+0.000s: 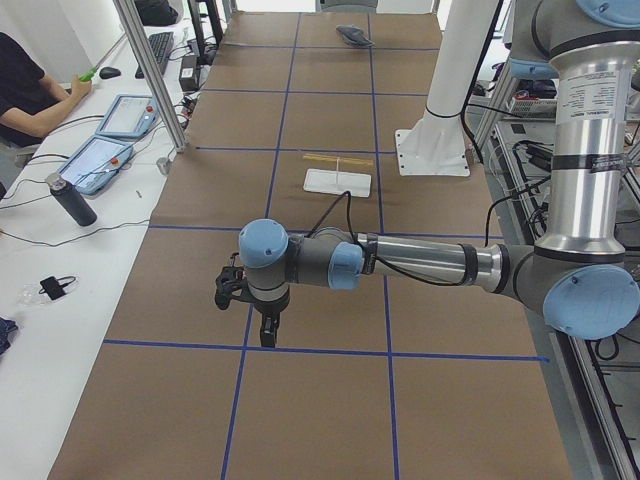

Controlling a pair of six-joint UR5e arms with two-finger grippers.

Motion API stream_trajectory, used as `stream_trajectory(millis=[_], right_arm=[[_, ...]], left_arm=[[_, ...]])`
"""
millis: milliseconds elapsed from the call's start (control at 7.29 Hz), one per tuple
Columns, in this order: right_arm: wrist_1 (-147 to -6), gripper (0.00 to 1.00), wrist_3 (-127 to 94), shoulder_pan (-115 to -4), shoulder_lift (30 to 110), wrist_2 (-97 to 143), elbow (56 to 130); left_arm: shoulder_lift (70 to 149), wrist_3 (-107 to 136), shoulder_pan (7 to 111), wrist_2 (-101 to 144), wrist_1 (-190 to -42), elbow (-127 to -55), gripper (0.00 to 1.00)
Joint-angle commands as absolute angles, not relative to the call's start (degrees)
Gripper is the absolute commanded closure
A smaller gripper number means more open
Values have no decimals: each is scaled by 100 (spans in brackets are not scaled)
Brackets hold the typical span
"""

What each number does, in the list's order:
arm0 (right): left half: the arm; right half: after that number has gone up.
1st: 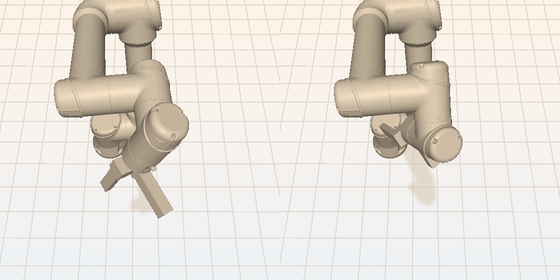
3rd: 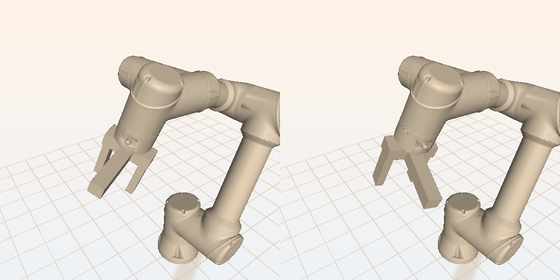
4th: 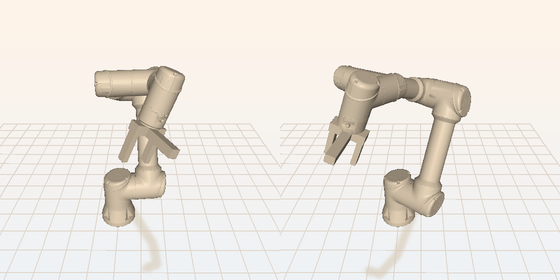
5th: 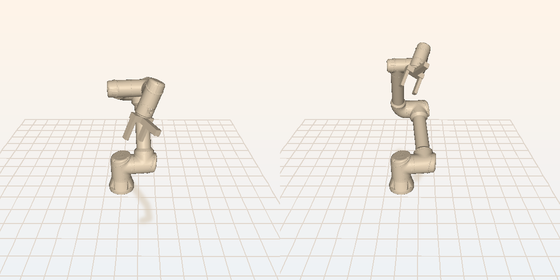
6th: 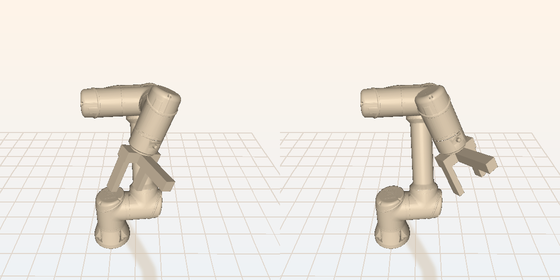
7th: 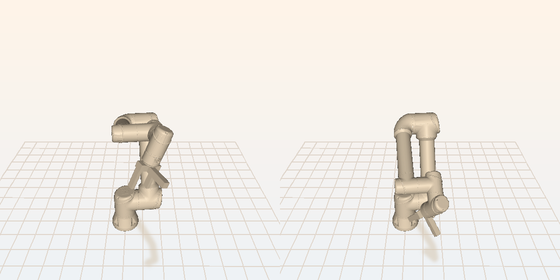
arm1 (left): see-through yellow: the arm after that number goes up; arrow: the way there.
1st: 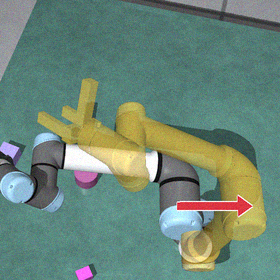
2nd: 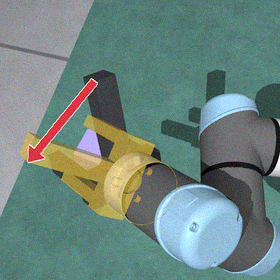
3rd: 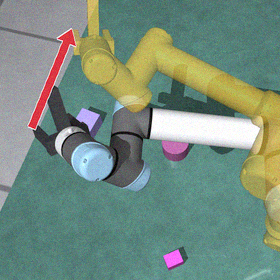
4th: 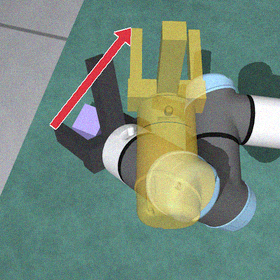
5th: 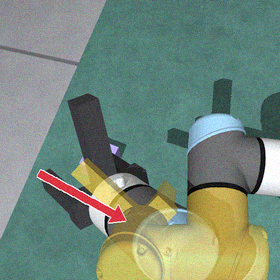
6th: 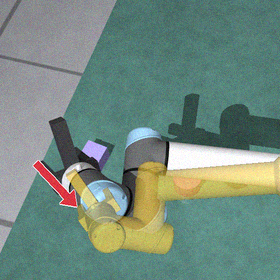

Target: Hang towel on rack

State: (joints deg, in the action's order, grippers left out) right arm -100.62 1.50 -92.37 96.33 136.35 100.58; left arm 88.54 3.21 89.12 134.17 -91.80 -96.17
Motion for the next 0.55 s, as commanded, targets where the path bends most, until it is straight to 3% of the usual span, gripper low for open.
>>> stream_trajectory(millis=[0,274,411], right_arm=[[-9234,0,333,-9237,9975,13492,9549],[-8362,0,273,-9211,9836,13448,8468],[-8324,0,272,-9211,9835,13265,8359]], left_arm=[[8851,343,8912,13421,-9272,-9598,1],[8851,343,8912,13421,-9272,-9598,1],[8851,343,8912,13430,-9272,-9580,1]])
